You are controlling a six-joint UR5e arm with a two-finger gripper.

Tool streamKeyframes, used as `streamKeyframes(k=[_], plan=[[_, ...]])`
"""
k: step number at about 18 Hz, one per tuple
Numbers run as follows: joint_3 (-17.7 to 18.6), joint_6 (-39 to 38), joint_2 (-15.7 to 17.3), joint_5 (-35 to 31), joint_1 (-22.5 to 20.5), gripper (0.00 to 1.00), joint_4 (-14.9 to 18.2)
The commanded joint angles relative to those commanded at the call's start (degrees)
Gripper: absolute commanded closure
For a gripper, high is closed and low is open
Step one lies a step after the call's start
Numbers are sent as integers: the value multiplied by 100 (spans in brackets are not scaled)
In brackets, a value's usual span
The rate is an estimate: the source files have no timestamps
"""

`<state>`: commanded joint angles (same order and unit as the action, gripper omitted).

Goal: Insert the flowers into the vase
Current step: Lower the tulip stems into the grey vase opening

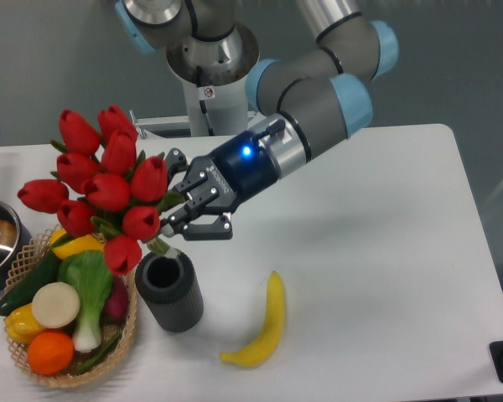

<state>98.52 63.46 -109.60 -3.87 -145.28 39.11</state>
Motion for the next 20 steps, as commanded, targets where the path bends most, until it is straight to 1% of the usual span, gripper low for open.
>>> streamKeyframes(k=[3, 5, 7, 10, 20], plan=[[9, 9, -44, 141, 0, 75, 0], [18, 96, -149, 141, 9, 75, 0], [184, 237, -158, 150, 0, 74, 0], [272, 439, -167, 150, 9, 74, 0], [308, 659, -334, 150, 26, 73, 0]])
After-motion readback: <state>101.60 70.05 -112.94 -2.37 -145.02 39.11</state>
